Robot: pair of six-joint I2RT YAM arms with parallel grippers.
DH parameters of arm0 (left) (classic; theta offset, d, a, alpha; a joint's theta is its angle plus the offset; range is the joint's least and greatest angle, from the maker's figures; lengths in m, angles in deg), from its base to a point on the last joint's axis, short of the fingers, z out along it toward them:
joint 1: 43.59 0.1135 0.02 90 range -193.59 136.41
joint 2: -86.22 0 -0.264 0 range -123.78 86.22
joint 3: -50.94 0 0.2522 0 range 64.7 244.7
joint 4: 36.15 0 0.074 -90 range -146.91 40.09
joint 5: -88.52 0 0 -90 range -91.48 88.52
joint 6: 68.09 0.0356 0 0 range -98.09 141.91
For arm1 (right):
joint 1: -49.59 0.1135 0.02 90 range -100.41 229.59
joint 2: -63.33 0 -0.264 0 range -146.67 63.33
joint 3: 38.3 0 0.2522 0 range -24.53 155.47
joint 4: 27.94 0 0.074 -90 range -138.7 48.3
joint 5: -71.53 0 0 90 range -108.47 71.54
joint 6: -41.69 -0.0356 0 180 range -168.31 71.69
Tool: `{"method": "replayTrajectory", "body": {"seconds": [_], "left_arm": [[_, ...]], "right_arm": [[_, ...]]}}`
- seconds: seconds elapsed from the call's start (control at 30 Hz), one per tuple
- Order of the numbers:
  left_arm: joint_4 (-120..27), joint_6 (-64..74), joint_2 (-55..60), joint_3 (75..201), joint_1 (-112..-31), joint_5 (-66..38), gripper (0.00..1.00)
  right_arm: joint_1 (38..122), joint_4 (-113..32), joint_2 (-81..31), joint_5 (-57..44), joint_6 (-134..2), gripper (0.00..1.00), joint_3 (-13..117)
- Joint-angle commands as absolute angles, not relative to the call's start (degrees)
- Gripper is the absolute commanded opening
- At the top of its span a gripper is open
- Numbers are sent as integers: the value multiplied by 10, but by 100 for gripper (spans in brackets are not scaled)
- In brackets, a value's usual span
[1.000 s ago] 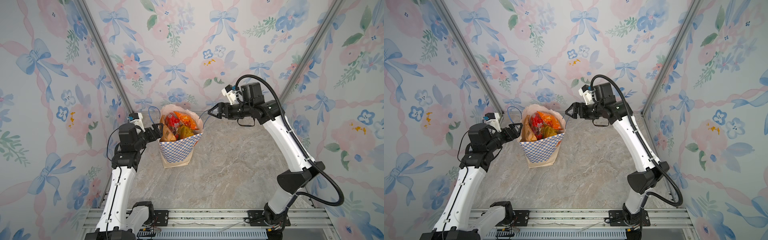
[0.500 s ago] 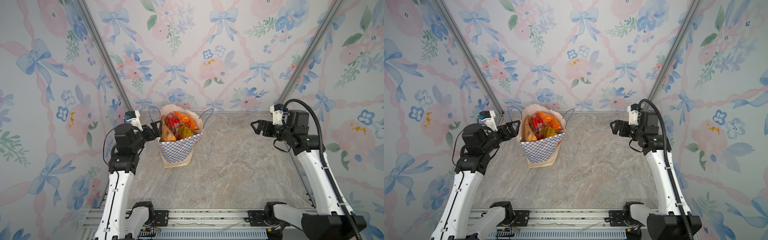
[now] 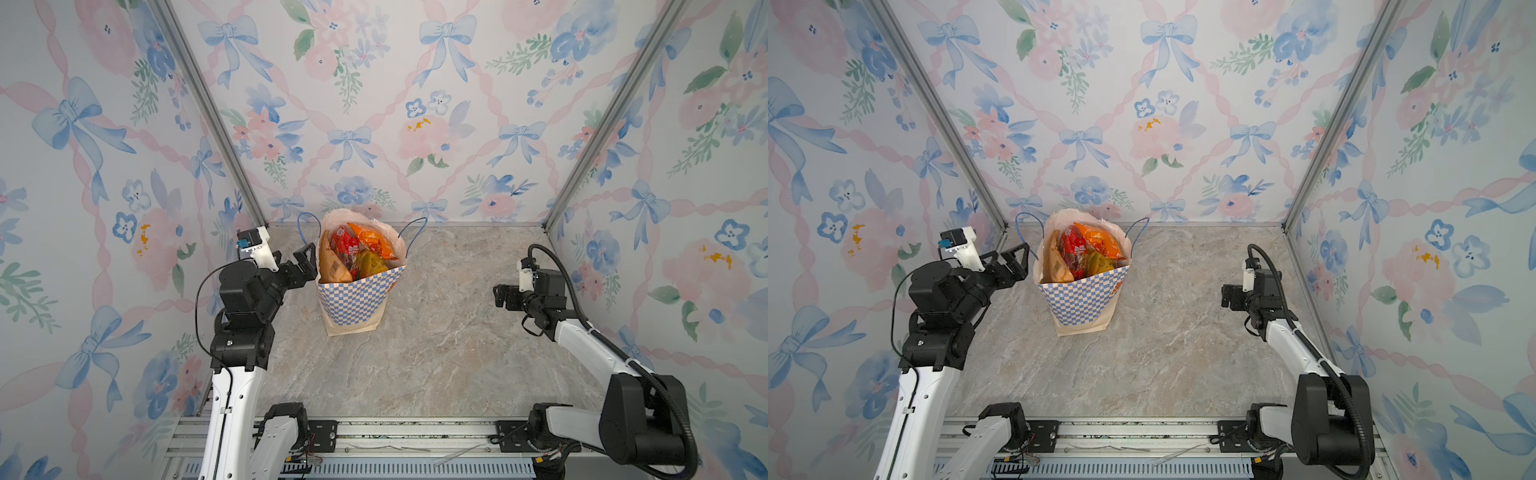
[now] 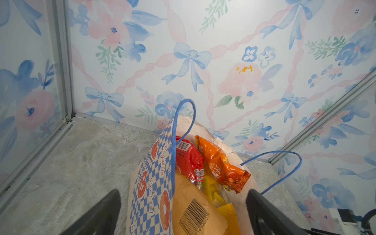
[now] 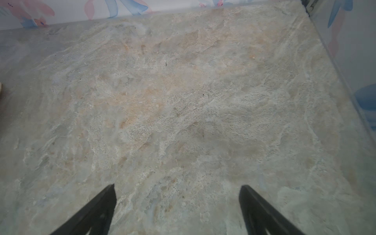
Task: Place the snacks into the paper bag
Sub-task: Shake the paper bag at the middle-left of the table, then reset both arms
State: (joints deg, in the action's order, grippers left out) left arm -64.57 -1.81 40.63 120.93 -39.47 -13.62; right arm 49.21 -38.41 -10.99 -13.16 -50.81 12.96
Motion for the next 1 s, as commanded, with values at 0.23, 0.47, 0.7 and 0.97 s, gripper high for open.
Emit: {"method": "replayTrajectory", "body": {"seconds": [0.23, 0.47, 0.7, 0.97], "left_arm": [[-640, 89, 499, 1136, -392, -35, 98], [-643, 106, 540, 1117, -392, -3, 98], [-587, 164, 520, 1075, -392, 23, 98], [-208, 154, 453, 843, -385, -24, 98]], "right_arm": [[549, -105, -175, -233, -453, 97, 57], [578, -31, -215, -299, -433, 96, 34], [538, 136, -256, -306, -484, 97, -36], [542, 115, -255, -309, -481, 96, -26]]}}
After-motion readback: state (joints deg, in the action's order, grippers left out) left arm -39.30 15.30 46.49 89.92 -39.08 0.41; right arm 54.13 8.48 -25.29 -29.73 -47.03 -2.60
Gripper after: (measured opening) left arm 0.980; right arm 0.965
